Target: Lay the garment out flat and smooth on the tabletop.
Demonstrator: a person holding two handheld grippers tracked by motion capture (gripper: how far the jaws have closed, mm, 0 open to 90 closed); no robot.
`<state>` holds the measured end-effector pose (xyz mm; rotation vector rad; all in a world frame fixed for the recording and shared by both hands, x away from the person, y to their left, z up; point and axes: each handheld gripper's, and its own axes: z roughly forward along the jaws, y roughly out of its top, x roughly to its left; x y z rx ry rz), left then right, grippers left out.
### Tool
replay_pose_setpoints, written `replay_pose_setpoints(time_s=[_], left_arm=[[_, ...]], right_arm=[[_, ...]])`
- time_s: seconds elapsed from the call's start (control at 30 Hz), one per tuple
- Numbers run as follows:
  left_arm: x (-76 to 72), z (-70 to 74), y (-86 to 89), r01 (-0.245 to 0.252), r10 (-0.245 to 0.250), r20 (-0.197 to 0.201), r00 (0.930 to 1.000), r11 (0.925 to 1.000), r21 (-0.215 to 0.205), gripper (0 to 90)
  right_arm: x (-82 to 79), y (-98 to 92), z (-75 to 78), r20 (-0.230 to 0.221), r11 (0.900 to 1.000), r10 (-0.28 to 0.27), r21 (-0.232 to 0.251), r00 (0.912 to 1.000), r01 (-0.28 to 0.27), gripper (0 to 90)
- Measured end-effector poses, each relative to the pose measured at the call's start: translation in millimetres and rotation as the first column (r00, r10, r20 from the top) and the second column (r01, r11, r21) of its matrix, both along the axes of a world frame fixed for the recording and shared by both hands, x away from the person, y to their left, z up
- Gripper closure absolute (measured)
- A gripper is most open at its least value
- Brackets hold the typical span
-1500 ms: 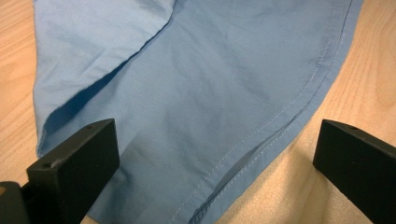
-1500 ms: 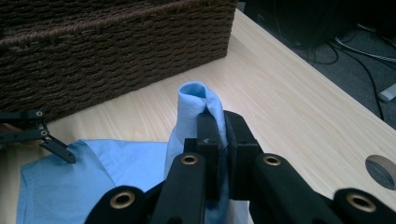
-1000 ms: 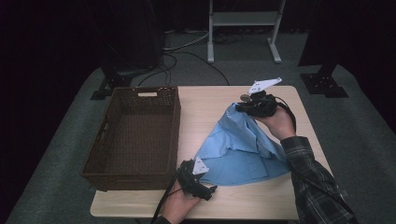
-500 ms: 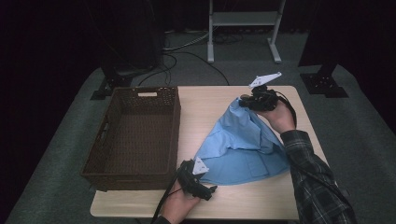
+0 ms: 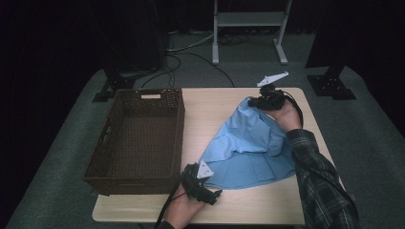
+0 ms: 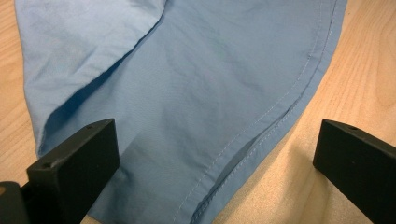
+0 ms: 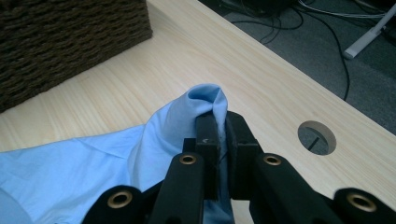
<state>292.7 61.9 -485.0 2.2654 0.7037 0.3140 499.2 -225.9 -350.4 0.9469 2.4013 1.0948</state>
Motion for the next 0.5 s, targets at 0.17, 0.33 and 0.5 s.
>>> replay_pose_setpoints(time_s=[0.17, 0.33, 0.5], left_arm=[[0.0, -0.2, -0.1, 0.0, 0.0, 0.001, 1.0, 1.0, -0.002, 0.0], [0.0, -0.2, -0.2, 0.0, 0.0, 0.0, 1.0, 1.0, -0.003, 0.0], [0.0, -0.2, -0.1, 0.001, -0.001, 0.001, 1.0, 1.0, -0.002, 0.0]], right_arm=[[9.9, -3.7, -6.1, -0.007, 1.0, -0.023, -0.006, 0.9997, 0.023, 86.1], [19.1, -7.2, -12.8, -0.016, 0.999, -0.048, -0.01, 0.9987, 0.048, 86.1], [26.3, -8.3, -21.7, -0.021, 0.997, -0.072, -0.022, 0.9972, 0.071, 86.1]])
